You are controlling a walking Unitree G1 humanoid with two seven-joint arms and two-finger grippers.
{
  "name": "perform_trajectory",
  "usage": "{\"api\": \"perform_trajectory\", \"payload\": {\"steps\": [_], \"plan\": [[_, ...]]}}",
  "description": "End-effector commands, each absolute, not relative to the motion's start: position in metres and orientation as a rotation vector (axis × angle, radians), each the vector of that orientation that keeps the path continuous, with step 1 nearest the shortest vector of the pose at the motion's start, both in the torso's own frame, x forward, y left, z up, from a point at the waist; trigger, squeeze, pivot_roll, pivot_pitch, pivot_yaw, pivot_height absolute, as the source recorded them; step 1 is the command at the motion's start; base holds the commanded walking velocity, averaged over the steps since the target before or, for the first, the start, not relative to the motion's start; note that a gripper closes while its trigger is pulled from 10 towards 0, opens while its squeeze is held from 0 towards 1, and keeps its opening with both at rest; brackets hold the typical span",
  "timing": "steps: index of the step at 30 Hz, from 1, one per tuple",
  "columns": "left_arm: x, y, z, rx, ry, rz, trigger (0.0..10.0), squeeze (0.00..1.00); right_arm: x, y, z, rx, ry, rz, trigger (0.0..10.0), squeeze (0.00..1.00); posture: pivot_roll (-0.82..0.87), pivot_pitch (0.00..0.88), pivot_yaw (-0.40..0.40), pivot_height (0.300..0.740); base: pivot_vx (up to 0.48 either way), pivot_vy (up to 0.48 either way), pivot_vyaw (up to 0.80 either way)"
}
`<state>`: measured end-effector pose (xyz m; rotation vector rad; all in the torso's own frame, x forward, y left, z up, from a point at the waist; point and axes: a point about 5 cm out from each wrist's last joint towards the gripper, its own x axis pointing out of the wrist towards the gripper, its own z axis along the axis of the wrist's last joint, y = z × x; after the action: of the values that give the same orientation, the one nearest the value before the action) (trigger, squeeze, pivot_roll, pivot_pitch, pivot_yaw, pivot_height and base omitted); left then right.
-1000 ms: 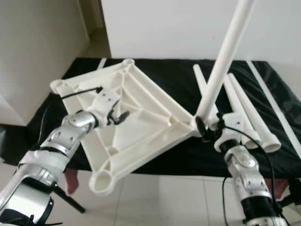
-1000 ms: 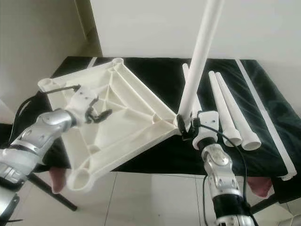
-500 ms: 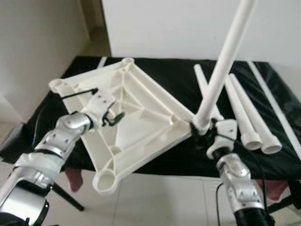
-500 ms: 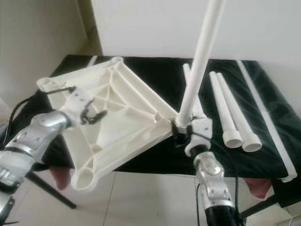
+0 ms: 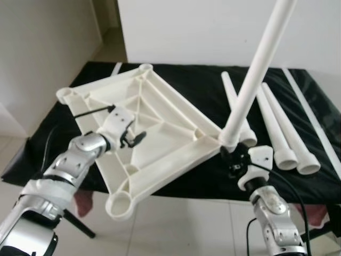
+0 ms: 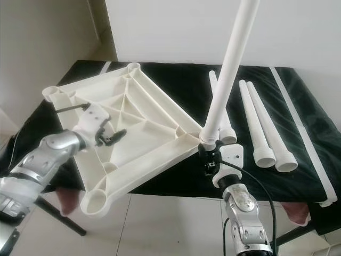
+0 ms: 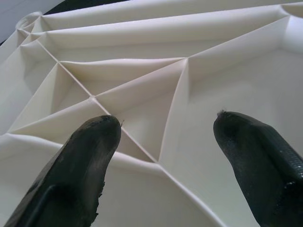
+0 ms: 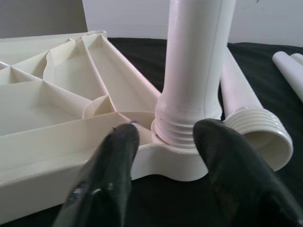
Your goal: Building children table
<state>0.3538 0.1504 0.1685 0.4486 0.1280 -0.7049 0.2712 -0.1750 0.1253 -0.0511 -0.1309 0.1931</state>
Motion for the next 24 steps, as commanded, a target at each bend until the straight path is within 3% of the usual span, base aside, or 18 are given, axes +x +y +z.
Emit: {"api": "perform_trajectory", "payload": {"steps": [1,5,6,9,10,24], "plan": [[0.343,0.144,0.163,0.434,0.191,-0.934,10.0,0.0,0.272,-0.177,0.128,-0.045,-0.126,0.188,10.0,0.0,-0.03,0.05,0.021,0.74,0.0,0.0,0.0],[0.343,0.143,0.162,0.431,0.192,-0.933,10.0,0.0,0.275,-0.179,0.13,-0.034,-0.122,0.203,10.0,0.0,-0.03,0.049,0.02,0.74,0.0,0.0,0.0],[0.343,0.143,0.162,0.43,0.191,-0.931,10.0,0.0,0.277,-0.18,0.13,-0.042,-0.122,0.214,0.0,0.0,-0.03,0.049,0.019,0.74,0.0,0.0,0.0],[0.343,0.143,0.162,0.429,0.191,-0.929,10.0,0.0,0.28,-0.182,0.132,-0.045,-0.119,0.218,0.0,0.0,-0.03,0.049,0.015,0.74,0.0,0.0,0.0],[0.343,0.144,0.163,0.424,0.187,-0.92,10.0,0.0,0.283,-0.183,0.133,-0.051,-0.115,0.214,10.0,0.0,-0.03,0.049,0.015,0.74,0.0,0.0,0.0],[0.345,0.143,0.166,0.428,0.172,-0.918,10.0,0.0,0.311,-0.191,0.144,-0.068,-0.119,0.229,10.0,0.0,-0.02,0.042,0.023,0.74,0.0,0.0,0.0]]}}
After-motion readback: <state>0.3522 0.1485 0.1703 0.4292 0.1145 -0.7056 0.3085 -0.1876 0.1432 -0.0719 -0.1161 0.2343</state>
